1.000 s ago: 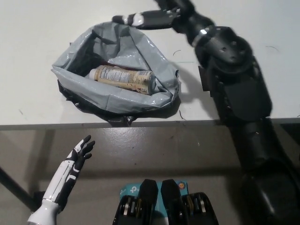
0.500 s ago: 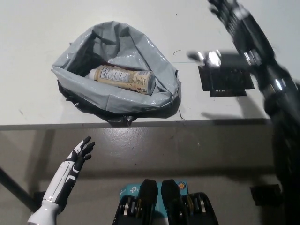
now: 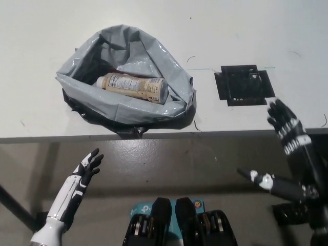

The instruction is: Use the right hand to pick up a bottle of protein shake and place it into a plastic bag on the left side

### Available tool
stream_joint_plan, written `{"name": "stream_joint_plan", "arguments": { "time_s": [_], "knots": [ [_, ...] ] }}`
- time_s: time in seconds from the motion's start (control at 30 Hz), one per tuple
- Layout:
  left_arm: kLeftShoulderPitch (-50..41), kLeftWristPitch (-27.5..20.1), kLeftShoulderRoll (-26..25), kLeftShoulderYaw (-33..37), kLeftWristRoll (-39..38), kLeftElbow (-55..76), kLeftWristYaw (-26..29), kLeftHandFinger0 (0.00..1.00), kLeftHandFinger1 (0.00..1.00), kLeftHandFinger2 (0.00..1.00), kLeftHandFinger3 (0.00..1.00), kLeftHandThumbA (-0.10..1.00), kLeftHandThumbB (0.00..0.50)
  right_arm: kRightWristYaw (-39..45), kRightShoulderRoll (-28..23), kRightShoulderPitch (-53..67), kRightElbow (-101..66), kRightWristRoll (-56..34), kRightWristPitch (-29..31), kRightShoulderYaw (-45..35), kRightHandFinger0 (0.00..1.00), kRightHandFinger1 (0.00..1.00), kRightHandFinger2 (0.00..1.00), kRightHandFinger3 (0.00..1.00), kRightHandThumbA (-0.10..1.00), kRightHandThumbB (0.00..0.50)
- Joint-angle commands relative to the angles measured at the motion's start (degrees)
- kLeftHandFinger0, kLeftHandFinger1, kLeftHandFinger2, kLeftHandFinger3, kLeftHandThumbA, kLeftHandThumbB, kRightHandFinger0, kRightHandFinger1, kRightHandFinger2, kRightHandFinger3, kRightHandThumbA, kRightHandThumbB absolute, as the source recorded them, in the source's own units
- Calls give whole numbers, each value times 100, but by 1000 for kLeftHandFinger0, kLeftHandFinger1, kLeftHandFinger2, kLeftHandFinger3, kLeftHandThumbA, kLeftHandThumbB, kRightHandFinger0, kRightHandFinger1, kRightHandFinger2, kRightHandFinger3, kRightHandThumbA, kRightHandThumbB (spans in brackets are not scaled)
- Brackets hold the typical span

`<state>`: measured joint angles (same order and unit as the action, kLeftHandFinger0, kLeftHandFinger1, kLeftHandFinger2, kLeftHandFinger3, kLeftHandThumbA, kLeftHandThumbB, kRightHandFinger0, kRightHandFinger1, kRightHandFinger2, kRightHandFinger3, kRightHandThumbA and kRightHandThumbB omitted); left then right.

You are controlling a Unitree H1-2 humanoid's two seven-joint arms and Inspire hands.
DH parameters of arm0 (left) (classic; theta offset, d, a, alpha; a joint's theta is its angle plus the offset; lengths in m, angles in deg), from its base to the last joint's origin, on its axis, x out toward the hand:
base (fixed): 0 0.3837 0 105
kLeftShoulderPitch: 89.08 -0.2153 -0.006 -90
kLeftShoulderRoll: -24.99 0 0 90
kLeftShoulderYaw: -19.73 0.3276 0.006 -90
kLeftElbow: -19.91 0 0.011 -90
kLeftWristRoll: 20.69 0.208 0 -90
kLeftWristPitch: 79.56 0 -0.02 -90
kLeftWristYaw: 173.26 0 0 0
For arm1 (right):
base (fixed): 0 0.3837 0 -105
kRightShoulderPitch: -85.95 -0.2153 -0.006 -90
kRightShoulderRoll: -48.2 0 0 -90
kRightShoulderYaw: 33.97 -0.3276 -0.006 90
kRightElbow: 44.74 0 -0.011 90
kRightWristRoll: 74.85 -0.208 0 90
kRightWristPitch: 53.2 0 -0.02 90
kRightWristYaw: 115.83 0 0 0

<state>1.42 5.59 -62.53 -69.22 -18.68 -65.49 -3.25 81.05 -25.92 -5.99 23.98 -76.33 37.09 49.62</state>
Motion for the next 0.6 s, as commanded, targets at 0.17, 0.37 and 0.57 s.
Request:
{"name": "stream_joint_plan", "arguments": {
  "time_s": [0.17, 0.37, 0.57],
  "knots": [
    [34, -93, -59, -68, -49, 70, 27, 1000, 1000, 1000, 1000, 1000, 284, -956, -115, -96, 2162, 791, 2374, -169, 1000, 1000, 1000, 1000, 956, 142],
    [180, -155, -73, -36, 13, -42, 23, 1000, 1000, 1000, 1000, 1000, 262, -906, -316, -245, 2875, 744, 2229, -57, 1000, 1000, 1000, 1000, 932, 179],
    [193, -146, -69, -1, -27, -47, -30, 1000, 1000, 1000, 1000, 1000, 260, -1014, -337, -157, 3117, 875, 2305, 84, 1000, 1000, 1000, 1000, 890, 197]
  ]
}}
